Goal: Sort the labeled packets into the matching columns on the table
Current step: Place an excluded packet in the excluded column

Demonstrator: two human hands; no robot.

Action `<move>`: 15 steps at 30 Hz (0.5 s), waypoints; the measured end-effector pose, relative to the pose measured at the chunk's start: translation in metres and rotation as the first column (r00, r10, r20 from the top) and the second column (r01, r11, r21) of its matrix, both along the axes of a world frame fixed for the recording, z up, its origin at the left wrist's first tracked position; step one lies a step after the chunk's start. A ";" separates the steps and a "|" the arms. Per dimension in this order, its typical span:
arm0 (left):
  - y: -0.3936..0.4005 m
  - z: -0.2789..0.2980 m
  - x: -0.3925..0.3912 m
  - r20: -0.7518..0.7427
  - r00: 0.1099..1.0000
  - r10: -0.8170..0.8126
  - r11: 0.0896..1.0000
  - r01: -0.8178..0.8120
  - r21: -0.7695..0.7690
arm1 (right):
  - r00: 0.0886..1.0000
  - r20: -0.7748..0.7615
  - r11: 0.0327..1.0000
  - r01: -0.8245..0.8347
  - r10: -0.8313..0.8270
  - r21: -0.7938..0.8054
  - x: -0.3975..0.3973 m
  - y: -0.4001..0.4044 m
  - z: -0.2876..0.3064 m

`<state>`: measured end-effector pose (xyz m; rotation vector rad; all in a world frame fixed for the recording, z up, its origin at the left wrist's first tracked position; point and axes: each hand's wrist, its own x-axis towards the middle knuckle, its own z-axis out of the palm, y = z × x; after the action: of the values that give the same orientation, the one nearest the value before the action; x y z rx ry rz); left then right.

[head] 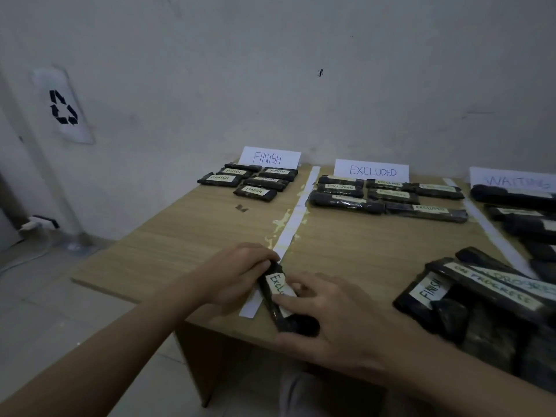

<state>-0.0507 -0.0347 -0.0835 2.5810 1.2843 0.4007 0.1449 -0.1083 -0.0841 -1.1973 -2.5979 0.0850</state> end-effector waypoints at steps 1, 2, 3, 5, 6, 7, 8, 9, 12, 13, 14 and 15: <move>-0.001 -0.001 0.001 0.008 1.000 -0.002 1.000 0.002 -0.004 | 0.997 -0.064 0.998 0.031 -0.034 -0.050 0.001 -0.001 0.001; -0.001 -0.002 0.003 0.019 1.000 0.002 1.000 -0.002 -0.008 | 0.987 -0.149 0.994 0.050 -0.064 -0.100 0.003 -0.001 0.001; 0.000 -0.002 0.004 0.038 0.999 0.011 1.000 -0.011 -0.011 | 0.970 -0.224 0.988 0.067 -0.097 -0.138 0.005 0.000 0.002; 0.001 -0.003 0.008 0.116 0.991 0.061 0.998 -0.057 -0.037 | 0.929 -0.325 0.978 0.127 -0.176 -0.167 0.014 0.005 0.006; 0.001 -0.003 0.010 0.190 0.977 0.095 0.994 -0.084 -0.065 | 0.900 -0.384 0.975 0.153 -0.204 -0.159 0.020 0.008 0.008; 0.000 -0.002 0.013 0.285 0.950 0.128 0.990 -0.104 -0.098 | 0.867 -0.446 0.974 0.170 -0.222 -0.152 0.027 0.013 0.011; 0.000 -0.002 0.017 0.382 0.911 0.155 0.985 -0.113 -0.129 | 0.832 -0.505 0.972 0.177 -0.231 -0.152 0.034 0.017 0.013; -0.001 -0.001 0.022 0.471 0.865 0.176 0.981 -0.116 -0.155 | 0.795 -0.559 0.972 0.177 -0.234 -0.155 0.042 0.022 0.015; -0.002 0.006 0.036 0.645 0.727 0.233 0.967 -0.106 -0.230 | 0.730 -0.643 0.973 0.178 -0.232 -0.148 0.064 0.033 0.019; -0.002 0.008 0.041 0.677 0.693 0.248 0.963 -0.098 -0.252 | 0.726 -0.648 0.973 0.182 -0.229 -0.140 0.069 0.035 0.020; -0.002 0.009 0.047 0.703 0.664 0.256 0.959 -0.086 -0.269 | 0.732 -0.643 0.974 0.191 -0.226 -0.124 0.073 0.036 0.021; -0.001 0.010 0.052 0.726 0.637 0.257 0.958 -0.069 -0.278 | 0.745 -0.628 0.973 0.205 -0.223 -0.102 0.077 0.037 0.022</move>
<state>0.0017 -0.0357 -0.0734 1.7450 1.1299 1.1532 0.2222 -0.0713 -0.0625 -1.2013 -1.8565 0.4071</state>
